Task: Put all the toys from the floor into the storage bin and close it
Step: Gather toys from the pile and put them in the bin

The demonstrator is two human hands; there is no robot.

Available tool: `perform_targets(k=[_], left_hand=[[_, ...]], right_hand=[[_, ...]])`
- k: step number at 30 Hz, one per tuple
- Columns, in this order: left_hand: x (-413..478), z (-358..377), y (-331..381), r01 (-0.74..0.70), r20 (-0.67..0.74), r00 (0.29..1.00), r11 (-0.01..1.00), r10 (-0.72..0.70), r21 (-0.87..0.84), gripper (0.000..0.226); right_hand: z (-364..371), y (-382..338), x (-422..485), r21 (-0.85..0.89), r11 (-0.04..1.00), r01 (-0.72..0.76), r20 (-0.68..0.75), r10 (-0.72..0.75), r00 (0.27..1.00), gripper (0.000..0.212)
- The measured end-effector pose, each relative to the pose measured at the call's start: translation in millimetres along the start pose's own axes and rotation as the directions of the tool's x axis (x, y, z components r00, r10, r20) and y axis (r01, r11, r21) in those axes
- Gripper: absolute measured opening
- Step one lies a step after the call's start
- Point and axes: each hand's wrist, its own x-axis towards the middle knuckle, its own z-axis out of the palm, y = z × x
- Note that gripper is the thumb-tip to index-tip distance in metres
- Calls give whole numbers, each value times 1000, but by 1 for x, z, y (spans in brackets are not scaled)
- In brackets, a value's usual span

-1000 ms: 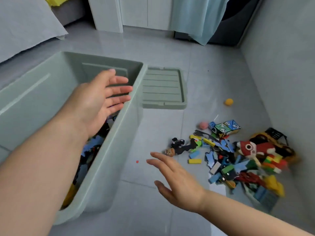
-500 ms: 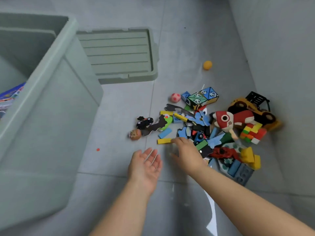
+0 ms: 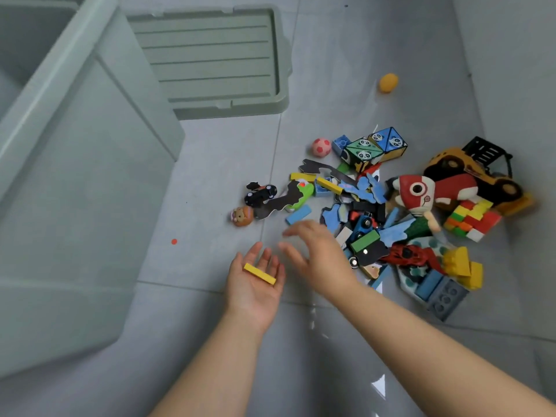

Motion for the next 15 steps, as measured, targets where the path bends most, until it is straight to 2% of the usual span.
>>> perform_targets(k=[1,3,5,7,9,10,12,14,15], left_hand=[[0,-1,-1,1,-7,1000,1000,-1,-13,36],[-3,-1,-1,4,11,1000,1000,-3,-20,36],[-7,-3,0,8,50,999,1000,-7,-13,38],[-10,-4,5,10,84,996,1000,-10,-1,40],[-11,-7,11,1,103,995,1000,-1,1,43],[-11,-8,14,-5,109,994,1000,4,2,43],[-11,-11,16,-16,112,994,1000,14,12,45],[-11,-12,14,-21,122,992,1000,20,10,46],[-10,-13,12,-18,132,991,1000,17,5,46]], right_hand=[[-2,7,10,-73,997,-18,1,18,1000,34],[-7,23,30,-251,967,-39,115,70,991,44],[-7,35,42,-430,903,2,213,99,972,45],[-3,42,42,-540,841,25,215,109,971,40],[1,38,36,-564,825,-27,165,144,976,33],[2,32,31,-513,854,-85,118,168,979,32],[3,11,17,-240,944,-227,-10,232,973,28],[2,-24,-5,19,979,-201,-56,202,978,21],[3,-40,-16,61,987,-145,-37,148,988,22]])
